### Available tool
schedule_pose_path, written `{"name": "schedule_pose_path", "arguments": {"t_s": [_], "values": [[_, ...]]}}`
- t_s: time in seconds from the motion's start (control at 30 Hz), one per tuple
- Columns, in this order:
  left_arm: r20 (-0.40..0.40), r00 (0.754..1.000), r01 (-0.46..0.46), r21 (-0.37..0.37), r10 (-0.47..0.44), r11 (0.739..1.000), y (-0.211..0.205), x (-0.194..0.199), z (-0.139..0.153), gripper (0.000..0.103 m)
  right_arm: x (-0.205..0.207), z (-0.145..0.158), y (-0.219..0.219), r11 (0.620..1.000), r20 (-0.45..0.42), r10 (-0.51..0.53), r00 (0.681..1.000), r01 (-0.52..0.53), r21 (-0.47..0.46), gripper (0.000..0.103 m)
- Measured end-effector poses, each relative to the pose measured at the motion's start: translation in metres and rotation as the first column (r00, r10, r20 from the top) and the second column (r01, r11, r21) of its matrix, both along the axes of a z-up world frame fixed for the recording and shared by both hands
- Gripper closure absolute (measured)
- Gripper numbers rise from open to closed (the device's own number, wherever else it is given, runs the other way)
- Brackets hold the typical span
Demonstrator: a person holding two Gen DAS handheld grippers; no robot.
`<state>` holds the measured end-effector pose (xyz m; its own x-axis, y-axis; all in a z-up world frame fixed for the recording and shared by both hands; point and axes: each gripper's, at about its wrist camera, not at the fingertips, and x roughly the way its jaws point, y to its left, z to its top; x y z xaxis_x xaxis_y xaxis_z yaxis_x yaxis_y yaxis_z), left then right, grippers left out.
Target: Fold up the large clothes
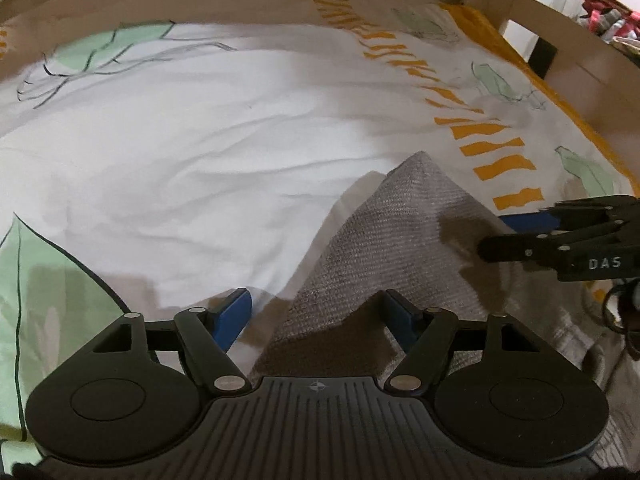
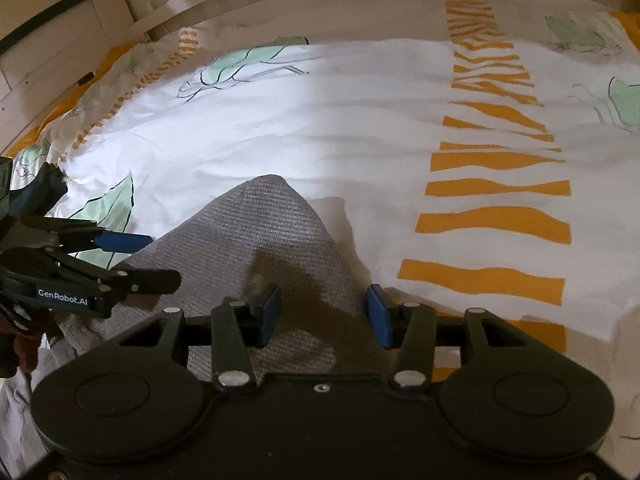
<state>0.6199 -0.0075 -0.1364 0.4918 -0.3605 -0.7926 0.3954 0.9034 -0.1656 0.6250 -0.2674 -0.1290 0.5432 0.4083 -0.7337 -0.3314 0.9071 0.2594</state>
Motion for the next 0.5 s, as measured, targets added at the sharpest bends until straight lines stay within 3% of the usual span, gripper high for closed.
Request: {"name": "schedule_pose_path", "arguments": {"t_s": [0.03, 0.07, 0.1, 0.13, 0.33, 0.5], "values": [[-0.002, 1.0, 0.007, -0.007, -0.007, 1.0, 0.002, 0.0, 0.001, 0.05, 0.001, -0.001, 0.001, 1.0, -0.003, 0.0, 1.0, 0.0, -0.005, 0.05], [0.004, 1.0, 0.008, -0.009, -0.008, 1.0, 0.003, 0.0, 0.003, 0.073, 0.001, -0.002, 0.002, 1.0, -0.004, 0.0, 1.0, 0.0, -0.01, 0.054], [0.01, 1.0, 0.007, -0.015, -0.007, 1.0, 0.003, 0.0, 0.005, 0.09, 0.0, -0.002, 0.004, 1.0, -0.003, 0.002, 1.0, -0.002, -0.015, 0.075], [0.01, 1.0, 0.011, -0.033, -0.011, 0.999, 0.004, -0.001, 0.007, 0.093, -0.001, -0.001, 0.005, 1.0, 0.003, 0.002, 1.0, -0.002, -0.025, 0.089], [0.198, 0.98, 0.029, -0.023, -0.024, 0.999, 0.003, -0.042, 0.027, 0.095, -0.024, 0.021, 0.005, 1.0, 0.123, 0.008, 0.992, -0.004, -0.031, 0.091], [0.385, 0.922, 0.058, -0.065, -0.029, 0.996, 0.017, -0.101, 0.055, 0.095, -0.066, 0.046, 0.003, 0.999, 0.266, 0.038, 0.963, -0.029, -0.037, 0.092]]}}
